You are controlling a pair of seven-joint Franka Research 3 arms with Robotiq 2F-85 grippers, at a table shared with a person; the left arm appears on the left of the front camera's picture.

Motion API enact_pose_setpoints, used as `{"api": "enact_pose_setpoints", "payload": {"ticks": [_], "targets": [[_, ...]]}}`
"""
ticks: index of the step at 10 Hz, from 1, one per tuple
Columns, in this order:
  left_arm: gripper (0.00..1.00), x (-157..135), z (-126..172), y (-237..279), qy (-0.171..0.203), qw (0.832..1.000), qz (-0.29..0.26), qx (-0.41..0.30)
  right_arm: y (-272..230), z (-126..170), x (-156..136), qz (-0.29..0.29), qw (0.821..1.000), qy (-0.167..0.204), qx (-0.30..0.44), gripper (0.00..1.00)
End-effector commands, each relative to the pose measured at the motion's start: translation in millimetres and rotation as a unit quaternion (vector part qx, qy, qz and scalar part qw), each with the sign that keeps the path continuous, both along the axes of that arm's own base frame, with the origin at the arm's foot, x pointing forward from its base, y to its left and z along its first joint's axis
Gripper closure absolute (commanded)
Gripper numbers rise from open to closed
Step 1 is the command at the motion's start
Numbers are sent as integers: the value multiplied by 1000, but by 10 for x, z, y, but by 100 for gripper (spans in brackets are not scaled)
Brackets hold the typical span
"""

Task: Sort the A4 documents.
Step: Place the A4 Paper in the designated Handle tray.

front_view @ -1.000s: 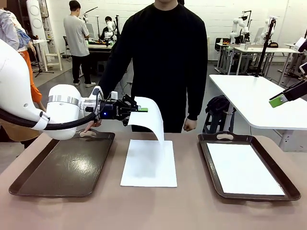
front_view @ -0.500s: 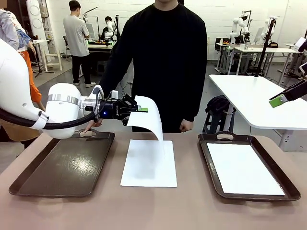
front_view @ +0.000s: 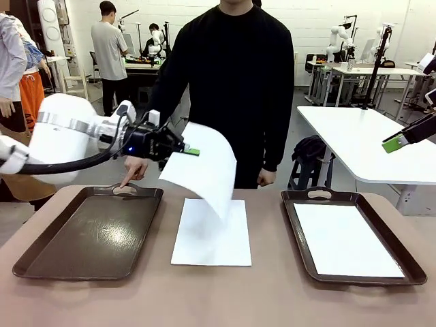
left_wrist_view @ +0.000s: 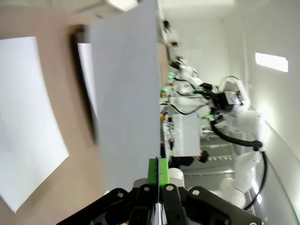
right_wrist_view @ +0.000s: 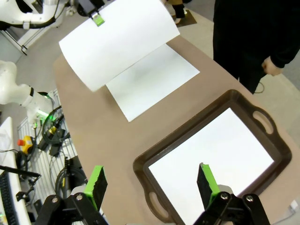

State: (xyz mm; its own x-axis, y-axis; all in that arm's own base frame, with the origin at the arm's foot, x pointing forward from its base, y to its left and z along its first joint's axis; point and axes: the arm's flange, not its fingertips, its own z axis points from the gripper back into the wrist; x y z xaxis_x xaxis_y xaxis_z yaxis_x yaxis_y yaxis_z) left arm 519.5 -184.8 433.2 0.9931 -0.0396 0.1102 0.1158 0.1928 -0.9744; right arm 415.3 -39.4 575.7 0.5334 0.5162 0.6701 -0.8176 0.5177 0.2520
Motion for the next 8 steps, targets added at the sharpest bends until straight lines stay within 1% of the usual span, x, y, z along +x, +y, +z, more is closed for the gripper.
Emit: {"api": "enact_pose_setpoints", "payload": {"ticks": [1,2,3,4,6,7,8], "targets": [[99,-419,-290,269,55,995,59,62,2,-3,-3,2,1000,0,1,0],[99,-514,-335,361,60,993,60,79,2,-3,-3,2,1000,0,1,0],[99,-552,-390,442,59,993,46,95,2,-3,-3,2,1000,0,1,0],[99,-572,-401,548,47,992,41,113,2,-3,-3,2,1000,0,1,0],[99,-494,-356,720,16,987,27,159,2,-3,-3,2,1000,0,1,0],[99,-458,-367,810,13,982,10,191,2,-3,-3,2,1000,0,1,0],[99,-453,-429,937,26,974,1,224,2,-3,-3,2,1000,0,1,0]]}}
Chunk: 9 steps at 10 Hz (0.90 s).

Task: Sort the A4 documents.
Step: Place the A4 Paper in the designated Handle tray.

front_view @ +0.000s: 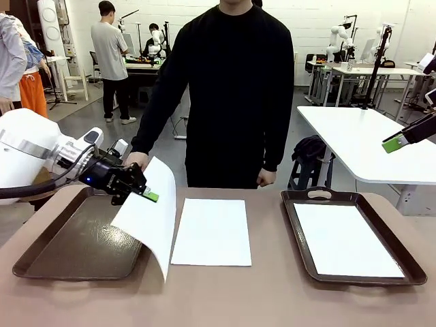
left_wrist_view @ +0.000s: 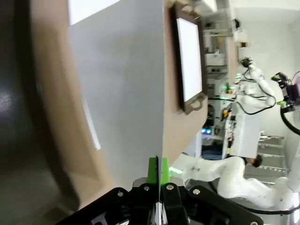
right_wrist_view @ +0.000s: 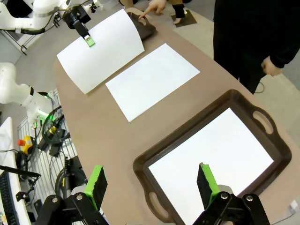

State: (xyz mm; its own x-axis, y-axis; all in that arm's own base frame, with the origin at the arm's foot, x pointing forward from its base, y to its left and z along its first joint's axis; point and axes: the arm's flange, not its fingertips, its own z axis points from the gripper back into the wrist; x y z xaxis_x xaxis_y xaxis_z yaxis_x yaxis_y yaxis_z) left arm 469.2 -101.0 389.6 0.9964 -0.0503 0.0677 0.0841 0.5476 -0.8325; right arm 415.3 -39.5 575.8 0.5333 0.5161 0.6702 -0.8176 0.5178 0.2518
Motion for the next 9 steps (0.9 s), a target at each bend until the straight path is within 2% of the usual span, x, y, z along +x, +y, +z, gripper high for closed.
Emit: {"api": "enact_pose_setpoints", "payload": {"ticks": [1,3,6,9], "targets": [[99,86,-97,260,40,997,-4,66,2,-4,-2,2,1000,0,1,0],[99,115,-203,480,47,994,13,94,2,-4,-2,2,1000,0,1,0],[99,140,-90,856,39,986,46,152,2,-4,-2,2,1000,0,1,0],[99,196,-100,1089,42,980,75,177,2,-4,-2,2,1000,0,1,0]]}}
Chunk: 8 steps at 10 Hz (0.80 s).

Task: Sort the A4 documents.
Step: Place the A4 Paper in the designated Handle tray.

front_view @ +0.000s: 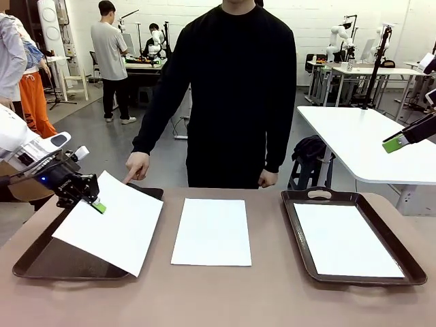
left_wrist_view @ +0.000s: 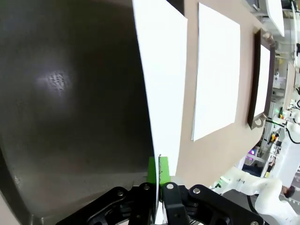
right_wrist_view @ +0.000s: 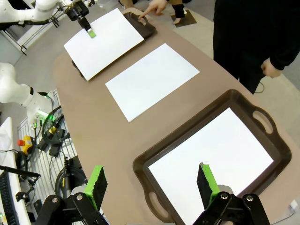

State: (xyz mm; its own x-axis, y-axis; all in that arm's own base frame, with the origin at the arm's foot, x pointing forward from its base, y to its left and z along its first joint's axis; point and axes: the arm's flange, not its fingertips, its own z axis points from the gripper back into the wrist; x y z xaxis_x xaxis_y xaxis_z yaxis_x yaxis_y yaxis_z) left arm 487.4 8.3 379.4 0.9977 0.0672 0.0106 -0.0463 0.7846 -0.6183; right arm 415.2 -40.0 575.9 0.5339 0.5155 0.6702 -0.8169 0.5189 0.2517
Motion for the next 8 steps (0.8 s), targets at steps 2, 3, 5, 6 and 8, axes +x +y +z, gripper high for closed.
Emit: {"api": "enact_pose_setpoints", "payload": {"ticks": [2,3,5,6,8], "targets": [[99,84,-89,37,20,999,17,36,7,-4,-1,2,1000,0,1,0],[99,130,-136,66,23,998,18,51,7,-4,-1,2,1000,0,1,0],[99,276,-227,150,23,995,25,97,7,-4,-1,2,1000,0,1,0],[99,345,-250,159,21,994,22,107,7,-4,-1,2,1000,0,1,0],[99,467,-238,230,23,992,15,125,7,-4,-1,2,1000,0,1,0]]}}
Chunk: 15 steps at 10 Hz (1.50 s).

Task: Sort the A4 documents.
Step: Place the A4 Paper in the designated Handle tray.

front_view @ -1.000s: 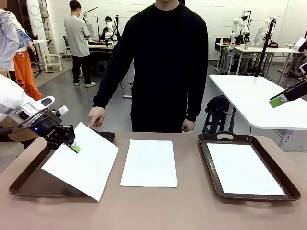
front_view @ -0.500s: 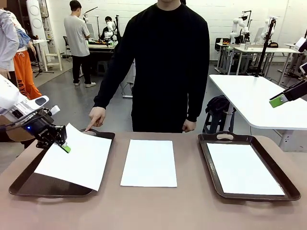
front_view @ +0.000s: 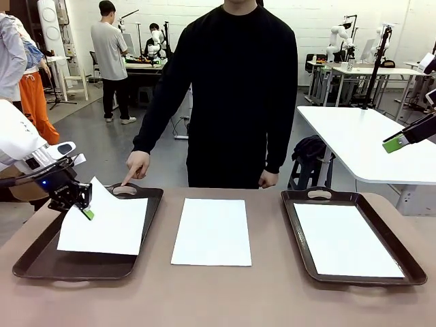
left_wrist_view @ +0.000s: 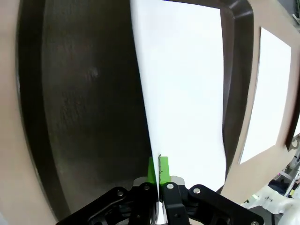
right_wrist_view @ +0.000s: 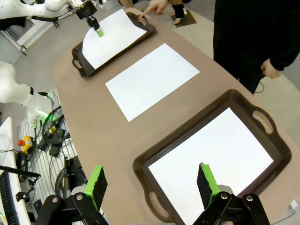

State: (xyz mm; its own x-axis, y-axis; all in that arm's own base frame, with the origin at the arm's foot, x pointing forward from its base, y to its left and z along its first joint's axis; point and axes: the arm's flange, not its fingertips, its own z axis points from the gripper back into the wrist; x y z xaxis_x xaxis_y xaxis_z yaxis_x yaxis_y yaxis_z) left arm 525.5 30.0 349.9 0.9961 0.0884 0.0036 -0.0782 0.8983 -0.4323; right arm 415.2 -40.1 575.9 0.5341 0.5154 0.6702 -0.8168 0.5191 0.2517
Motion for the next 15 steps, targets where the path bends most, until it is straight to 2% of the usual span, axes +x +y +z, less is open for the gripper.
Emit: {"api": "enact_pose_setpoints", "payload": {"ticks": [1,3,8,9,10,11,12,13,14,15], "targets": [[99,147,95,22,18,1000,-3,16,9,-5,-1,2,1000,0,1,0],[99,211,84,14,49,998,-30,-11,9,-5,-1,2,1000,0,1,0],[99,295,43,-2,65,997,-45,-10,9,-5,-1,2,1000,0,1,0],[95,305,43,-4,64,997,-41,-11,9,-5,-1,2,1000,0,1,0],[79,300,49,-12,60,997,-39,-10,9,-5,-1,2,1000,0,1,0],[76,300,69,-7,54,998,-39,-6,9,-5,-1,2,1000,0,1,0],[59,294,94,-4,51,998,-40,-4,9,-5,-1,2,1000,0,1,0],[56,298,100,3,50,998,-41,2,9,-5,-1,2,1000,0,1,0],[39,301,104,26,49,998,-44,11,9,-5,-1,2,1000,0,1,0],[36,301,111,44,50,997,-46,21,9,-5,-1,2,1000,0,1,0]]}}
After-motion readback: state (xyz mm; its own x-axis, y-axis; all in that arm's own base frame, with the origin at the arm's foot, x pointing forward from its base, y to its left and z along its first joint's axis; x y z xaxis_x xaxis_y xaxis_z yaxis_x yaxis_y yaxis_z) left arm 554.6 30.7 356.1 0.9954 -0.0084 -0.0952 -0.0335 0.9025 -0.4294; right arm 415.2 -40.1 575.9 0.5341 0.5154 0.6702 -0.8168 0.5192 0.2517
